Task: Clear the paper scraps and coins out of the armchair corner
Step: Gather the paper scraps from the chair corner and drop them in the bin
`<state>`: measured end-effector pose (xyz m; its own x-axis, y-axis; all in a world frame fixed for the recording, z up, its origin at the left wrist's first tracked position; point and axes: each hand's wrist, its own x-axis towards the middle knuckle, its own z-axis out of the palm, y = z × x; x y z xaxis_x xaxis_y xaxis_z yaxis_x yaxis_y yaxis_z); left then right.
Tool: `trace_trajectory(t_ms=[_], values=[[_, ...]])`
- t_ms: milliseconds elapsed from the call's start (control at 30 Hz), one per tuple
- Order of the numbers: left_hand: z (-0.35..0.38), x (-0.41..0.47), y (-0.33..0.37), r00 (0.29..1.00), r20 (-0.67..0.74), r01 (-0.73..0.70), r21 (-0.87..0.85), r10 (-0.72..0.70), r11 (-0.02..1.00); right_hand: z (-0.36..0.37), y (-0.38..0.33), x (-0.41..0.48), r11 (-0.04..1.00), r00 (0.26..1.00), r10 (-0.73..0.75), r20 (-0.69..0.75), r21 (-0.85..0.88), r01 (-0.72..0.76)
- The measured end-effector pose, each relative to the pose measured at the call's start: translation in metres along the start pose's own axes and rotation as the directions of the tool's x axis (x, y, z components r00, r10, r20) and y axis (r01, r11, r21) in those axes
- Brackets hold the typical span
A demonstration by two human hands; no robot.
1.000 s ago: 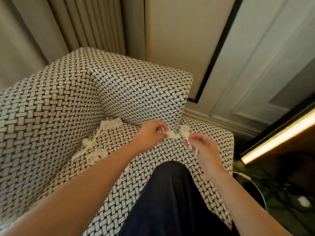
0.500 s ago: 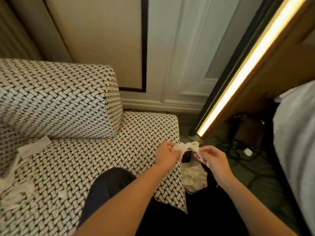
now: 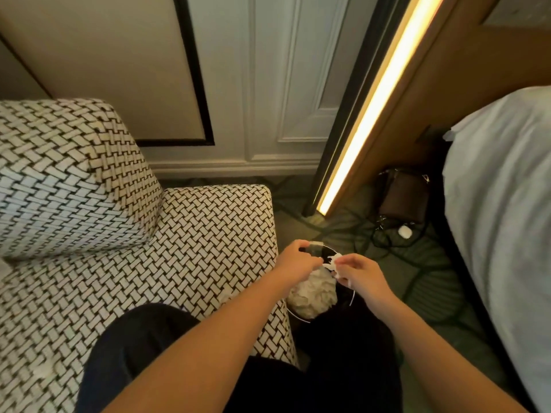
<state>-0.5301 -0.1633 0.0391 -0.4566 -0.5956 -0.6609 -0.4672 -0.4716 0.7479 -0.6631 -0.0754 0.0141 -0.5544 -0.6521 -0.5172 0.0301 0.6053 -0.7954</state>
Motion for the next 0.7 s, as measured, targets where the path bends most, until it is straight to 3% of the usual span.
trace_trajectory(t_ms=[333,700], values=[[-0.002,-0.022,0.01,0.998,0.066,-0.006,-0.112,0.013,0.994,0.0,-0.008,0.004,0.986,0.983,0.121,0.135,0.099,-0.135],[-0.023,-0.048,0.016,0.997,0.025,-0.072,-0.103,0.075,0.992,0.004,-0.035,-0.024,0.982,0.982,0.1,0.161,-0.178,-0.071]])
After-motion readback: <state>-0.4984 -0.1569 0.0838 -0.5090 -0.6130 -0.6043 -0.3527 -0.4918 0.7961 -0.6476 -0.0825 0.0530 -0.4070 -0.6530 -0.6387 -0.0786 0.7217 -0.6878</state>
